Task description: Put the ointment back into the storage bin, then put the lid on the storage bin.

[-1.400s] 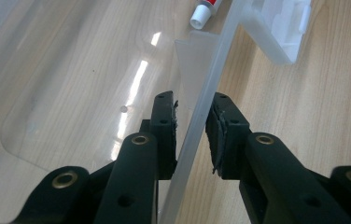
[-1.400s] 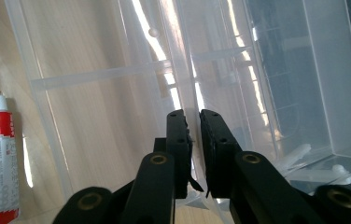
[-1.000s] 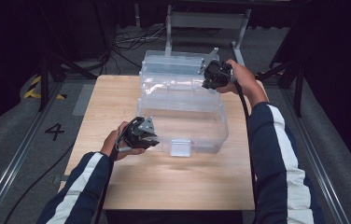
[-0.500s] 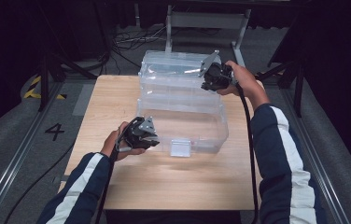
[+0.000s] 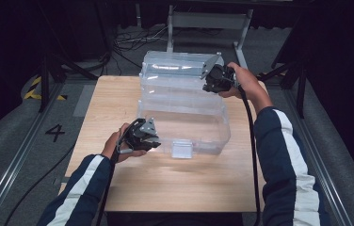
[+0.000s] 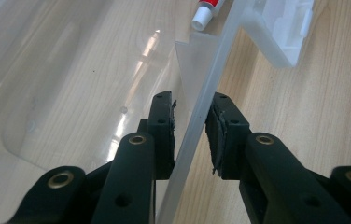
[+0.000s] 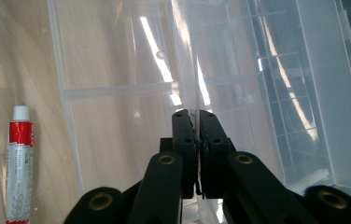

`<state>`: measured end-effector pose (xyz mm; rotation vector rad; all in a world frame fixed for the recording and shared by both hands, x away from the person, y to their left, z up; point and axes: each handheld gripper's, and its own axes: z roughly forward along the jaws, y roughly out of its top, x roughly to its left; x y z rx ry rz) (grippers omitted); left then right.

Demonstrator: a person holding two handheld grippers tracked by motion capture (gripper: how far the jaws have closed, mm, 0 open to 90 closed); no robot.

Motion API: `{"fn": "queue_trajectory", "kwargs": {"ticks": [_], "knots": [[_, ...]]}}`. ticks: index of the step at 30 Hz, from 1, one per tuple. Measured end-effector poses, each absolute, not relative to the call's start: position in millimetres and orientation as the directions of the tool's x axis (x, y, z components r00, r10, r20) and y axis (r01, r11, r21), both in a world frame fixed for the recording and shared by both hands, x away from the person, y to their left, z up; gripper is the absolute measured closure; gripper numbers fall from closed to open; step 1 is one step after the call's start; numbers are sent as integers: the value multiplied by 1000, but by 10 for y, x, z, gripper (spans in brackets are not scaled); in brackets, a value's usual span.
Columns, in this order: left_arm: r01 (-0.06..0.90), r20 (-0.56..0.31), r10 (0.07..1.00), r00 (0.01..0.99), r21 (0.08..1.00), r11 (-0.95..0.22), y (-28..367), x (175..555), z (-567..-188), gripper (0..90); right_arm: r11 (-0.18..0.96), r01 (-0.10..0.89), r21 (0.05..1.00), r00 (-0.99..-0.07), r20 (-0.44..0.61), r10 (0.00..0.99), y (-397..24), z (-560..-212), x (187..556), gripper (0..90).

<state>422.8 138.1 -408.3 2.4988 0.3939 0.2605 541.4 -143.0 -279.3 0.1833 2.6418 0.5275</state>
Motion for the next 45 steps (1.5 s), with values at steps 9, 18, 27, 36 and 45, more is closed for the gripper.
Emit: {"fn": "queue_trajectory", "kwargs": {"ticks": [9, 18, 27, 36, 45], "knots": [[226, 91, 339, 936, 585, -779, 1384, 4227, -4085, 730, 909, 44, 415, -893, -391, 221, -1464, -2792, 5380, 872], [226, 87, 339, 937, 587, -777, 1385, 4229, -4086, 727, 903, 44, 426, -897, -382, 224, -1471, -2795, 5363, 876], [237, 82, 350, 933, 591, -771, 1386, 4217, -4091, 722, 896, 35, 443, -899, -378, 222, -1492, -2786, 5296, 877], [244, 85, 360, 929, 592, -769, 1380, 4213, -4093, 712, 895, 25, 446, -898, -383, 216, -1495, -2784, 5207, 877], [231, 97, 354, 930, 595, -770, 1379, 4215, -4095, 704, 896, 14, 443, -895, -395, 209, -1499, -2795, 5114, 874]]}}
